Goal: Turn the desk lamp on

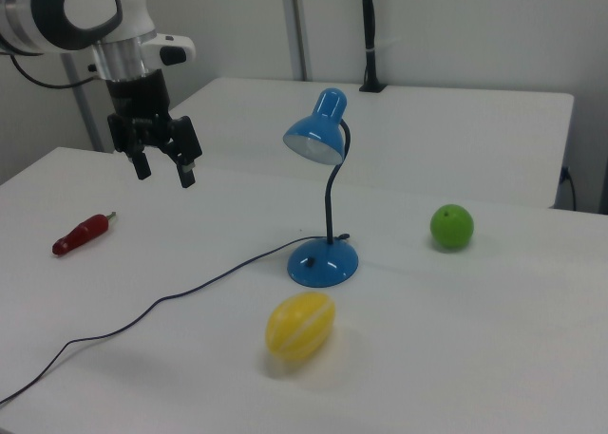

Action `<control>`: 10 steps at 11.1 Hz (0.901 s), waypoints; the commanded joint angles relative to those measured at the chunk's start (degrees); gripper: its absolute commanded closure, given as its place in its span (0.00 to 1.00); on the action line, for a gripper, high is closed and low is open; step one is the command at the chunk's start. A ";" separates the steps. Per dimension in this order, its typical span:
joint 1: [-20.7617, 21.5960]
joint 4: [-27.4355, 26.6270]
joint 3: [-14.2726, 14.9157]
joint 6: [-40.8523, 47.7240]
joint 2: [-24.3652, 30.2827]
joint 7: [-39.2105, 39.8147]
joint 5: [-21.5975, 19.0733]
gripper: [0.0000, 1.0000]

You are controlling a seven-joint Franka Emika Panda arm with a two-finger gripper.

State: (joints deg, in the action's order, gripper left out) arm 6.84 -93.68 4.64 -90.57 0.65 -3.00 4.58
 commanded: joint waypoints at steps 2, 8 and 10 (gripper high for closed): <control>-0.59 2.28 0.29 1.19 -0.30 1.42 -0.46 0.00; -1.83 2.37 0.29 1.18 -0.30 1.33 -0.98 0.00; -1.74 2.37 0.20 1.27 -0.21 1.33 -1.07 0.00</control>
State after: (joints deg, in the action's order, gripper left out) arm 4.90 -92.31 4.65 -90.57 0.65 -2.95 4.59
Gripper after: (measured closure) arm 0.000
